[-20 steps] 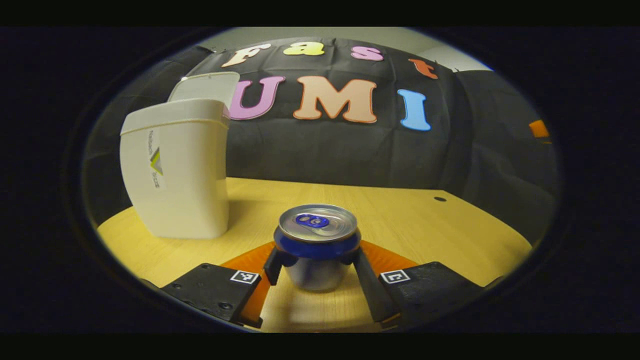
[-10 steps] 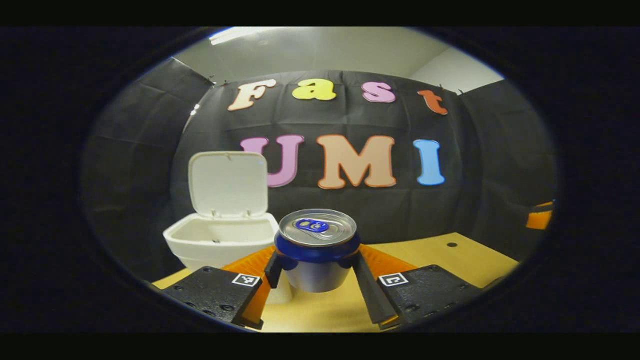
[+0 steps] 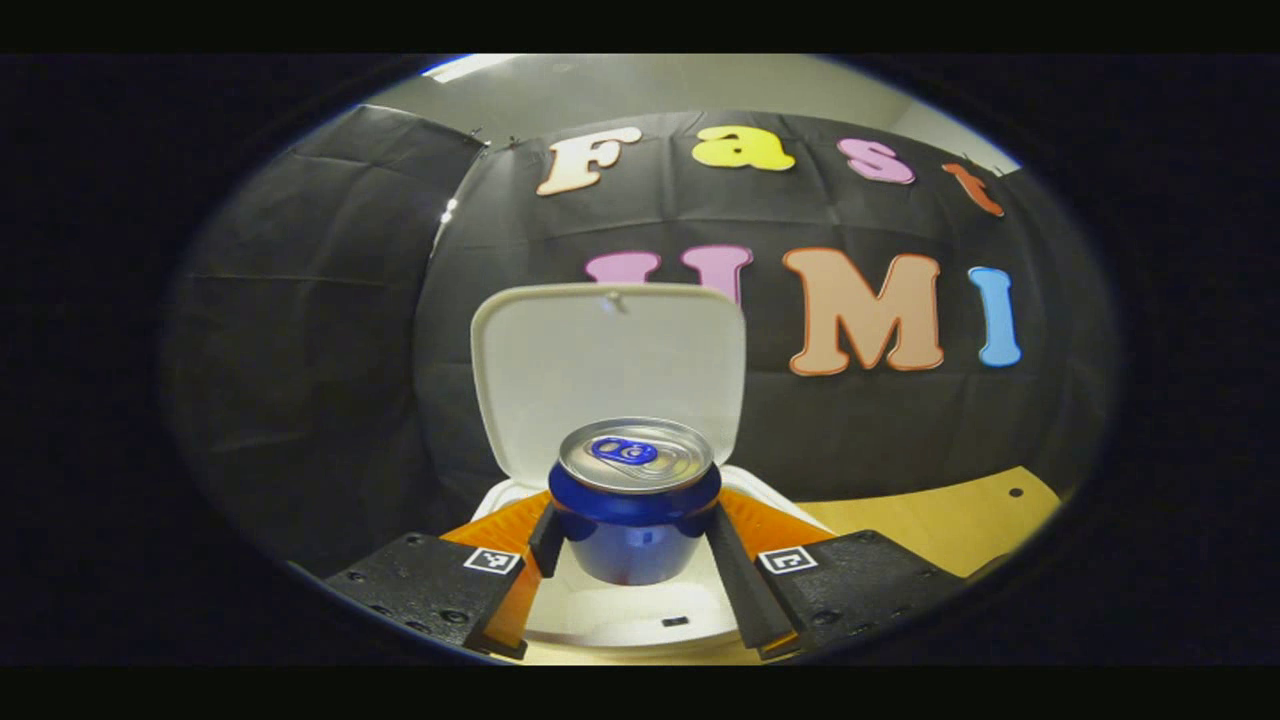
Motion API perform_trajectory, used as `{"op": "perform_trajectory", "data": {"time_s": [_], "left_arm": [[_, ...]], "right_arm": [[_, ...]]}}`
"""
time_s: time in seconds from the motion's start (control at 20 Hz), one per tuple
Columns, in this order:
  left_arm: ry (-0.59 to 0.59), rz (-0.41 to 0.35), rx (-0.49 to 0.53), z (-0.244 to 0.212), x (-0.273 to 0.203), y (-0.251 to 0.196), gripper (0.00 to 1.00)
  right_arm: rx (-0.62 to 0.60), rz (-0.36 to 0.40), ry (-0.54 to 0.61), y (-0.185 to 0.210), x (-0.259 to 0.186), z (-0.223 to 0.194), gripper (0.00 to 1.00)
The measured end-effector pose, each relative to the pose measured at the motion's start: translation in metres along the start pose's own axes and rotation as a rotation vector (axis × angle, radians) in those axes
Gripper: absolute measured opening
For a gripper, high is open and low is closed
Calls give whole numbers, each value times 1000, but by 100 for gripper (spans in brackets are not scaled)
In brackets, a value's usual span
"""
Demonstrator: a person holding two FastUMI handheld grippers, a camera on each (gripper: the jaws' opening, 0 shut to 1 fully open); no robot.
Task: Press the lid of the desktop garbage bin to open it, pick up the crumpled paper on the desktop and throw it into the bin, then pick up the pop can on the desktop and drop it into the bin, and finally close the garbage bin lid.
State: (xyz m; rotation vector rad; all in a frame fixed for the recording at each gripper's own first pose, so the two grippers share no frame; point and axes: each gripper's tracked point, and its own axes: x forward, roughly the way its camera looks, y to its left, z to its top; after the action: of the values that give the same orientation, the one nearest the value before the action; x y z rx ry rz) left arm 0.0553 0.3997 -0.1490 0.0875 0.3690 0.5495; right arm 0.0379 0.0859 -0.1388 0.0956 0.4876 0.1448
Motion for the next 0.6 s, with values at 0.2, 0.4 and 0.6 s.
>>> {"op": "perform_trajectory", "data": {"time_s": [0.2,0.4,0.6], "left_arm": [[21,-11,5,-14,3,-6,74],[-11,-20,25,-12,1,-13,91],[-162,-30,75,56,-23,-21,93]], "right_arm": [[-12,-17,7,6,0,0,88],[-18,-6,8,8,2,3,88],[-25,5,-7,7,1,8,88]]}}
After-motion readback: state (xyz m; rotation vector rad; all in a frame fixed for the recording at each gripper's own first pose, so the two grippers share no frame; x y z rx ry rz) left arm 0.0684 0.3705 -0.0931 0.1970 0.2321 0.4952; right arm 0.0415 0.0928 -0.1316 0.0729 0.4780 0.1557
